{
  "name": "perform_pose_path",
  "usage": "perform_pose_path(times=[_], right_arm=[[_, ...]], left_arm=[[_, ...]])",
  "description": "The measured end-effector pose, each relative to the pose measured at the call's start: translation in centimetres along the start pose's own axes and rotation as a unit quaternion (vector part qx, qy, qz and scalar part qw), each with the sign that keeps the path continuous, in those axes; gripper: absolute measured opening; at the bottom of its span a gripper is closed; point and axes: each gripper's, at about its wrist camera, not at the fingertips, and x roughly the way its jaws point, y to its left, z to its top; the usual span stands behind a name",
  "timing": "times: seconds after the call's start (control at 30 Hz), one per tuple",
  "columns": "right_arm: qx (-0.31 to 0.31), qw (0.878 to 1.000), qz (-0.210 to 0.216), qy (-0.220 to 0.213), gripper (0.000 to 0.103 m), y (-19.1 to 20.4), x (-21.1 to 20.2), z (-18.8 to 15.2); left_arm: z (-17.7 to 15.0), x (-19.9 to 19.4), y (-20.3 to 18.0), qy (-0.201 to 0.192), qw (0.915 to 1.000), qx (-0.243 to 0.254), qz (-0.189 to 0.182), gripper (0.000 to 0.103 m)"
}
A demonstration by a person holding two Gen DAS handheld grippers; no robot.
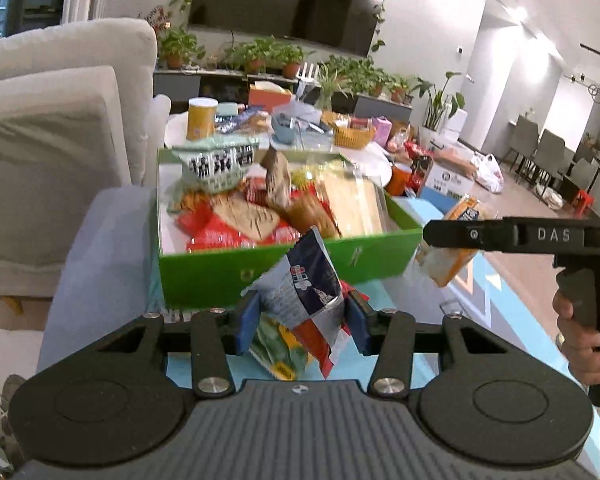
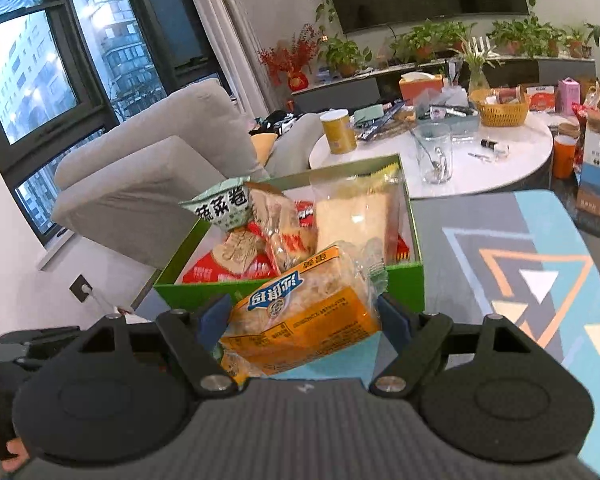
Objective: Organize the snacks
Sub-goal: 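Lift both held packs and carry them over the green box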
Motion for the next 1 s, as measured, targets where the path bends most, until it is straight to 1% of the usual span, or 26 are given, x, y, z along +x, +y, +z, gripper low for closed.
perform_pose_path(times=[0.13,0.23,0.53,0.6,0.77,1.0], right_arm=[[-0.003,1.000,0.002,-0.008,0.081,0.1,0.2,0.8],[-0.012,1.000,0.001,-0.011,0.081,0.4,0.4,1.3],[-0.029,0.999,0.004,-0.022,0.081,1.0,1.3,3.2],[-0.030,0.999,0.002,-0.024,0.081,1.0,1.5,3.5],[-0.037,0.999,0.001,-0.026,0.081,1.2,2.1,4.4],[-0.049,0.999,-0.009,-0.018,0.081,1.1,3.5,5.3]], left_arm=[[0.8,0.4,0.3,-0.005,1.0000,-0.005,-0.004,0.043],[1.4,0.9,0.4,-0.008,1.0000,-0.006,0.002,0.043],[3.4,1.9,1.1,-0.025,0.9995,-0.018,-0.006,0.043],[4.0,2.3,1.4,-0.024,0.9994,-0.023,-0.009,0.043],[4.8,3.6,2.1,-0.016,0.9997,-0.019,-0.002,0.043],[5.9,6.1,3.9,0.003,0.9988,-0.049,-0.011,0.043]])
